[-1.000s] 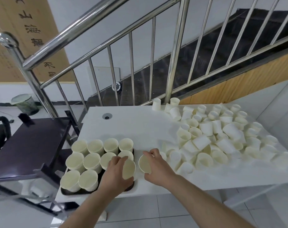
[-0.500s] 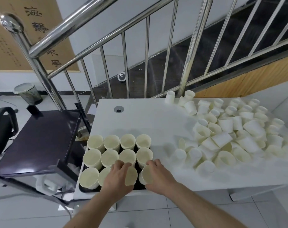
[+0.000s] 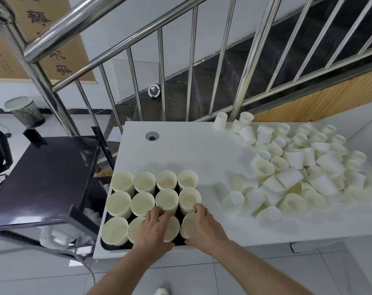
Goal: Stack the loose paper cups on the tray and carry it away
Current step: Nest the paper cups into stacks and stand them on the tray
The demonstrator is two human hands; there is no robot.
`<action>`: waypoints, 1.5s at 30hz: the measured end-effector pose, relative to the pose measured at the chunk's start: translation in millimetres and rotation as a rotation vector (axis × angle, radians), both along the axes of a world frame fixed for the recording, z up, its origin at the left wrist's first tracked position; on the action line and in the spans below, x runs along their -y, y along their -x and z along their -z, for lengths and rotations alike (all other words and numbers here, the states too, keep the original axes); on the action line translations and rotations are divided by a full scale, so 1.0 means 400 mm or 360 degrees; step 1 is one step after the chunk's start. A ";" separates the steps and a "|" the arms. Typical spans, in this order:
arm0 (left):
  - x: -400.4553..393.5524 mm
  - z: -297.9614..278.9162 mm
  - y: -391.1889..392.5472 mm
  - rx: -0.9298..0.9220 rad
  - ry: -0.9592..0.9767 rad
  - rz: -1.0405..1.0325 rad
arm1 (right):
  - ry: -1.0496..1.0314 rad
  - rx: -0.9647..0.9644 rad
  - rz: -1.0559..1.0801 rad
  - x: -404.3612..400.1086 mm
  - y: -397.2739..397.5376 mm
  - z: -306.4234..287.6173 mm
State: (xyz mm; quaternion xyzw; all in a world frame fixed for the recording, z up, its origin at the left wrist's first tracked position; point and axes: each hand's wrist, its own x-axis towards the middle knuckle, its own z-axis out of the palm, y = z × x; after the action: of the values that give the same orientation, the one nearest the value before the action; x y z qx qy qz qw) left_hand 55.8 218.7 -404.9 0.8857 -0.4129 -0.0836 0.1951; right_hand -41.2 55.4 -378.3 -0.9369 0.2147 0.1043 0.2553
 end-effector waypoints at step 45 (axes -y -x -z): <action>0.443 -0.199 0.244 -0.0026 0.0055 0.0188 | 0.0348 0.0220 0.0245 0.428 0.349 -0.211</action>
State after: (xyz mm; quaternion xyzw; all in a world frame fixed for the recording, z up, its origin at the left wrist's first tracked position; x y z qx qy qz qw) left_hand -41.9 41.5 -325.4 0.8556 -0.4642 -0.0952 0.2084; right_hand -180.9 -115.7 -294.1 -0.9449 0.2778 -0.0045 0.1733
